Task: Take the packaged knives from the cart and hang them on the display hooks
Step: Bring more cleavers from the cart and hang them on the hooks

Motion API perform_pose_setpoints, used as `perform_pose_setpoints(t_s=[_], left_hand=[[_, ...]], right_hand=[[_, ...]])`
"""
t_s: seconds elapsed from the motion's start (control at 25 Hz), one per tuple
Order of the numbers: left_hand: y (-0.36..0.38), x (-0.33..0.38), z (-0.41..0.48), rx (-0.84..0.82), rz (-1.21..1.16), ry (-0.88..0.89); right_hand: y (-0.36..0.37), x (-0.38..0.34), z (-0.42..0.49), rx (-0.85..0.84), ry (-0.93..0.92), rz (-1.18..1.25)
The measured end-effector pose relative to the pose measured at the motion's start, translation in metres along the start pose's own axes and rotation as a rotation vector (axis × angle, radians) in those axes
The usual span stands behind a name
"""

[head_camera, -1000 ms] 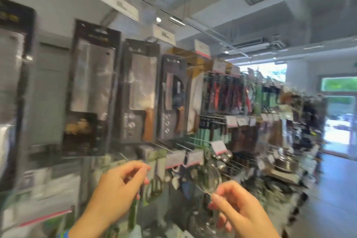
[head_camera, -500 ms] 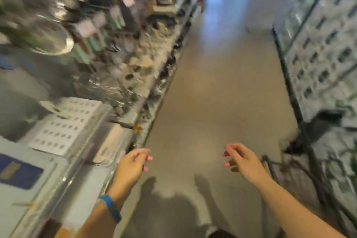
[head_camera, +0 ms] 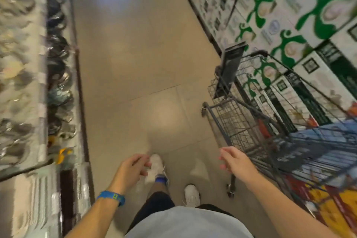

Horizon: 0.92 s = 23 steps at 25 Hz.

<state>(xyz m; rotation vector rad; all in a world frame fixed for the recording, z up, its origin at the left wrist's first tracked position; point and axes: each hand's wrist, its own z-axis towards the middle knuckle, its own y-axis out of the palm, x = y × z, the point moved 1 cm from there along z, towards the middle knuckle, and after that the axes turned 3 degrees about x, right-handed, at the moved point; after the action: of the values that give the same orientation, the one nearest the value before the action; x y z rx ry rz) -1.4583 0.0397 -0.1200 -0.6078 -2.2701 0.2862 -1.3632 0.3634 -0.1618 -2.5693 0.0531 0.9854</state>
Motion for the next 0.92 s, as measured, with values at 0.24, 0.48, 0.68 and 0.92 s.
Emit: perform_pose_setpoints(t_s=[0.24,0.48,0.68,0.92], left_hand=[[0.003,0.094,0.109,-0.198,0.172,0.112],[0.014,0.158,0.191,-0.341,0.386,0.109],[0.082,0.208,0.189,-0.505,0.414,0.205],[0.118,0.252,0.215,-0.454,0.428,0.179]], right_hand=[[0.0,-0.021,0.023,0.219,0.095,0.134],[0.009,-0.053,0.03,0.407,0.154,0.257],[-0.004,-0.06,0.044,0.475,0.202,0.342],[-0.048,-0.084,0.116,0.417,0.182,0.384]])
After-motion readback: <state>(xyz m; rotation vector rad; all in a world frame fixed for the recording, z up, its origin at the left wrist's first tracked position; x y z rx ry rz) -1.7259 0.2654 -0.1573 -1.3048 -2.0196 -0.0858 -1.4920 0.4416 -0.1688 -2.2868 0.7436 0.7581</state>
